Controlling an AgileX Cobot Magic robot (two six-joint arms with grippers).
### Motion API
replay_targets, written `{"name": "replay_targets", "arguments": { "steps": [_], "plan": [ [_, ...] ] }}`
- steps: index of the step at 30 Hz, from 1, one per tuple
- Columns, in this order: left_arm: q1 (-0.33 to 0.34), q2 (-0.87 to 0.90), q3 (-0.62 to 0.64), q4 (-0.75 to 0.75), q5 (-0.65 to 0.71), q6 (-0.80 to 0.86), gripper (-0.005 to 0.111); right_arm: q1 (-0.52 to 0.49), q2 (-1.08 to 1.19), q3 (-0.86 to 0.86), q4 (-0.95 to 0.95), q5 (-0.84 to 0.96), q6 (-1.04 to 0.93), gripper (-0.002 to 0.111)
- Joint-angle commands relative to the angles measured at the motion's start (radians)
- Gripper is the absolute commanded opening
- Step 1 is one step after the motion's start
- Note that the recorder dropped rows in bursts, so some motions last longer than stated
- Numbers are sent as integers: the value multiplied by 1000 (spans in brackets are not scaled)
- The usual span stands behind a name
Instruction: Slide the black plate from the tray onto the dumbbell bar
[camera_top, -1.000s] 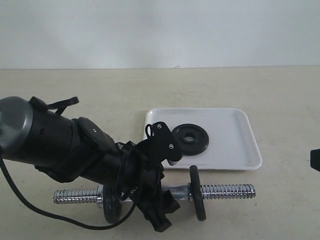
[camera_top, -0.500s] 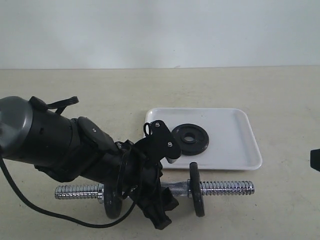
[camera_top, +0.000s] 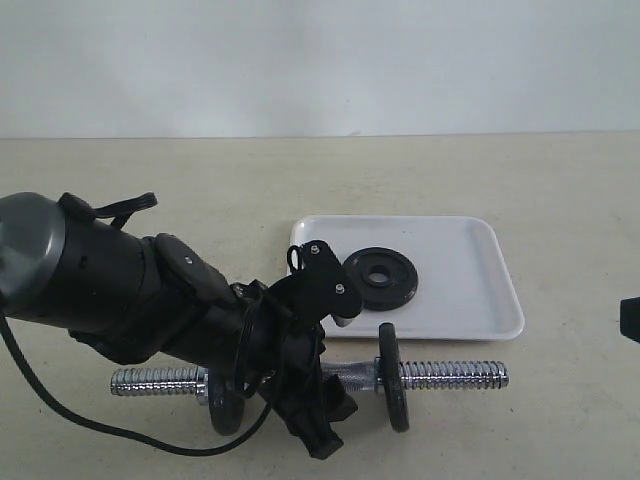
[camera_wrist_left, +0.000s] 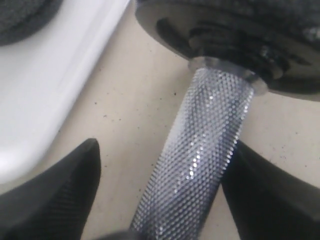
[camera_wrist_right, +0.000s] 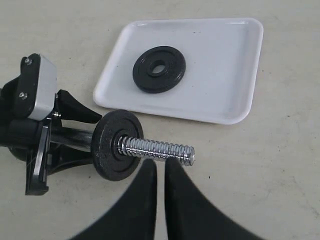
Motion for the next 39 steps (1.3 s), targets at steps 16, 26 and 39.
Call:
{"name": "replay_targets", "arguments": {
  "steps": [16, 26, 39],
  "plan": [
    [-2, 3, -5, -9, 0, -8, 61, 5, 2, 5, 10, -7, -12, 1],
    [-2, 3, -5, -9, 0, -8, 57, 5, 2, 5, 14, -5, -12, 1],
    [-2, 3, -5, -9, 5, -8, 4, 5, 2, 5, 18, 1, -12, 1]
  ]
}}
